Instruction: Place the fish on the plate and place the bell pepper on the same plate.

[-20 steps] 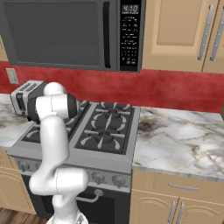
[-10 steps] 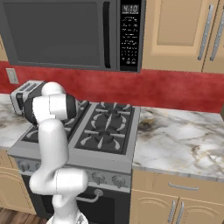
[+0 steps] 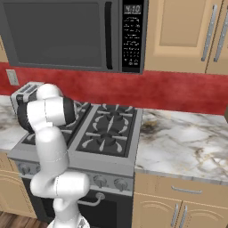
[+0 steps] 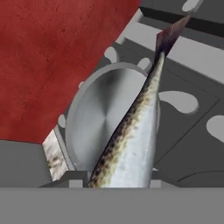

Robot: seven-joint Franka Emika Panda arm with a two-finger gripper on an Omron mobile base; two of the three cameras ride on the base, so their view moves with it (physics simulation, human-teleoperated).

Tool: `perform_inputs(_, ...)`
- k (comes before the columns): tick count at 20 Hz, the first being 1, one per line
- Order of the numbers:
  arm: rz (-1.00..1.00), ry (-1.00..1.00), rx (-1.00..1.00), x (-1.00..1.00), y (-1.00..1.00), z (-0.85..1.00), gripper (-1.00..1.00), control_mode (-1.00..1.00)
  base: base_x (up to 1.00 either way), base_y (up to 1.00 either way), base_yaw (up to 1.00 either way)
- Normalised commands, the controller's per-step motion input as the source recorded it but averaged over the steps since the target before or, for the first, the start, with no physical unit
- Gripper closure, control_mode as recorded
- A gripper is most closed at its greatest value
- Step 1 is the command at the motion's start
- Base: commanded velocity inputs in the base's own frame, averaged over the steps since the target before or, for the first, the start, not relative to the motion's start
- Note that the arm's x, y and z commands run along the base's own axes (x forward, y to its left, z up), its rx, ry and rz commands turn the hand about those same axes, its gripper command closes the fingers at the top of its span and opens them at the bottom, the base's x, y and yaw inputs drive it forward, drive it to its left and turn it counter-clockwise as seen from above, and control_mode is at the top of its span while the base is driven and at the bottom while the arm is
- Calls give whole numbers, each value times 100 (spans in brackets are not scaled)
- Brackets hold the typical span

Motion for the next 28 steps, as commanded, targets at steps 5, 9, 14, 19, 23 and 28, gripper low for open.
perform_inputs(5, 0, 0, 1, -41, -2, 30, 100, -100, 0, 0, 0)
perform_inputs(9, 3, 0, 0, -42, -6, 34, 100, -100, 0, 0, 0)
perform_inputs(14, 5, 0, 0, -45, -12, 37, 100, -100, 0, 0, 0)
perform_inputs(19, 10, -10, 0, -61, -10, 34, 100, -100, 0, 0, 0)
perform_inputs(23, 9, -4, 0, -57, -6, 35, 100, -100, 0, 0, 0)
perform_inputs(28, 10, 0, 0, -57, -14, 36, 100, -100, 0, 0, 0)
